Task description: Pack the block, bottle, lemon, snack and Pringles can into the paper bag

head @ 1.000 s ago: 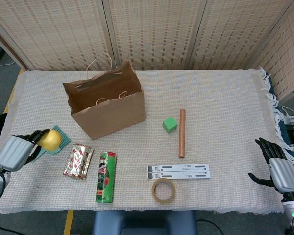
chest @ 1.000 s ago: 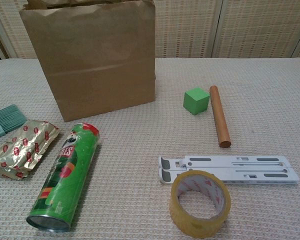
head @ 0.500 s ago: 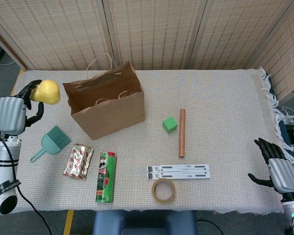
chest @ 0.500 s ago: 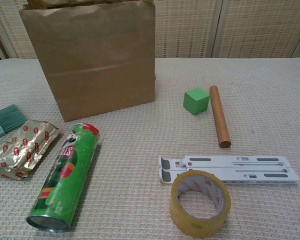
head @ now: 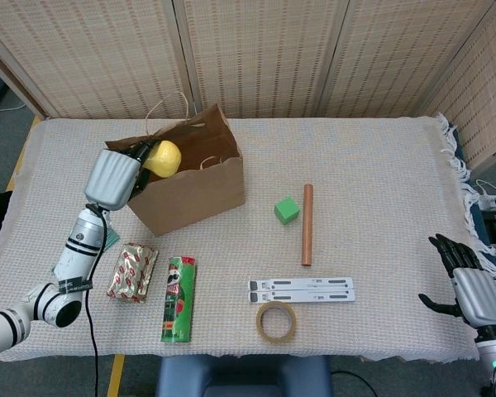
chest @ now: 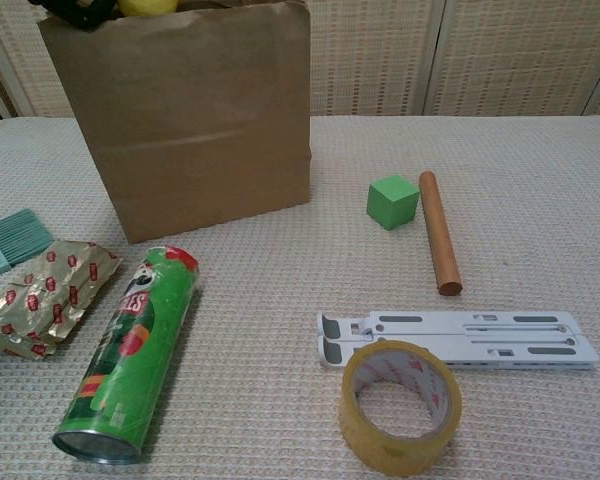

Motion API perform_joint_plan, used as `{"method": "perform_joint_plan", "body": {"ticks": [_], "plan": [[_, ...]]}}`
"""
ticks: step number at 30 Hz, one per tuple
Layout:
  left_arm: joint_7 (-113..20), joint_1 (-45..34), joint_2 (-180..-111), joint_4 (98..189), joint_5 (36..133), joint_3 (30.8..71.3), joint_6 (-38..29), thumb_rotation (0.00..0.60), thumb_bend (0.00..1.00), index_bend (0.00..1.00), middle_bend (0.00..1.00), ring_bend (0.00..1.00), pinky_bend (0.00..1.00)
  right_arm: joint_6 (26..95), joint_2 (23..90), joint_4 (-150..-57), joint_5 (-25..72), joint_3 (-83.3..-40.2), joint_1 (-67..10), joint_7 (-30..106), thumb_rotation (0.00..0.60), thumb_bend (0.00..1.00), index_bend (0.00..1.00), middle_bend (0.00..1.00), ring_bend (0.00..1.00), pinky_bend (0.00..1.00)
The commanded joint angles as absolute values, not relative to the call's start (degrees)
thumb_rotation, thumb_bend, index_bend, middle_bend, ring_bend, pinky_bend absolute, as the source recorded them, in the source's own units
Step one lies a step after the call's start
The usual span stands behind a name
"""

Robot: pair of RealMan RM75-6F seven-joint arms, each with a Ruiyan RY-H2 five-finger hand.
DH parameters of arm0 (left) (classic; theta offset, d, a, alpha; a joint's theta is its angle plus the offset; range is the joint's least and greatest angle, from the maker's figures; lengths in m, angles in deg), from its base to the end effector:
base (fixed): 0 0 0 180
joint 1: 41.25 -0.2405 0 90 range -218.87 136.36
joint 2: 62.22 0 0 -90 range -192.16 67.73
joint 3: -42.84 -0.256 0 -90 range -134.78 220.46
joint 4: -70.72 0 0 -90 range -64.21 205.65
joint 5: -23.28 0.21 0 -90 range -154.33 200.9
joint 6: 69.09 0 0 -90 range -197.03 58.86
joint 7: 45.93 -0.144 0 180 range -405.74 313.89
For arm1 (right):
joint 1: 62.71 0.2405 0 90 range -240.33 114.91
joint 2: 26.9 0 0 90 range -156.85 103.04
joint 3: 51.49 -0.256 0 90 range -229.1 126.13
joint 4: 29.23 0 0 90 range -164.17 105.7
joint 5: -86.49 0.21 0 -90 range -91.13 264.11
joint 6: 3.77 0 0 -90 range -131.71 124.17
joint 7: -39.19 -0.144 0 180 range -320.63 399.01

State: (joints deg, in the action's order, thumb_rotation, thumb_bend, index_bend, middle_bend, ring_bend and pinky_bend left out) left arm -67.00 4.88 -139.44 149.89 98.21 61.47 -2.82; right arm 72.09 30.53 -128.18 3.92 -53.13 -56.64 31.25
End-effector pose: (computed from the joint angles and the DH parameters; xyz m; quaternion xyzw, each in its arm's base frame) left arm -0.1148 0.4118 0.1181 -0.6850 -0.1442 -0.4570 0.5487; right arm -0.3111 -0.1793 0.1643 0.5813 -0.4871 0.3690 0.5373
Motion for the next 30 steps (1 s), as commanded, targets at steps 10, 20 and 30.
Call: {"method": "perform_joint_plan", "body": {"ticks": [10, 20, 30], "plan": [[-68.4, 5.0, -140.0, 150.9, 95.3, 61.8, -1.8, 0.600, 0.41, 0.02, 0.00, 0.00, 0.15, 72.1, 30.4, -128.3, 3.9, -53.1, -56.7, 31.3, 0.600, 0.09, 0.00, 0.00, 0.00, 0.05], [-60.1, -1.3, -134.2, 156.9, 100.4, 59.8, 5.7, 0.600, 0.47, 0.11, 0.03, 0.06, 0.27, 72.4, 30.6, -128.2, 4.1, -53.2, -56.8, 31.5, 0.600, 0.09, 0.00, 0.00, 0.00, 0.05], [-49.0, -16.8, -124.9, 162.7, 109.2, 51.4, 21.0, 0.600, 0.50, 0.43, 0.41, 0.43, 0.59, 72.3, 30.7, -128.2, 4.0, -53.2, -56.7, 31.4, 0.600, 0.09, 0.00, 0.00, 0.00, 0.05]]}}
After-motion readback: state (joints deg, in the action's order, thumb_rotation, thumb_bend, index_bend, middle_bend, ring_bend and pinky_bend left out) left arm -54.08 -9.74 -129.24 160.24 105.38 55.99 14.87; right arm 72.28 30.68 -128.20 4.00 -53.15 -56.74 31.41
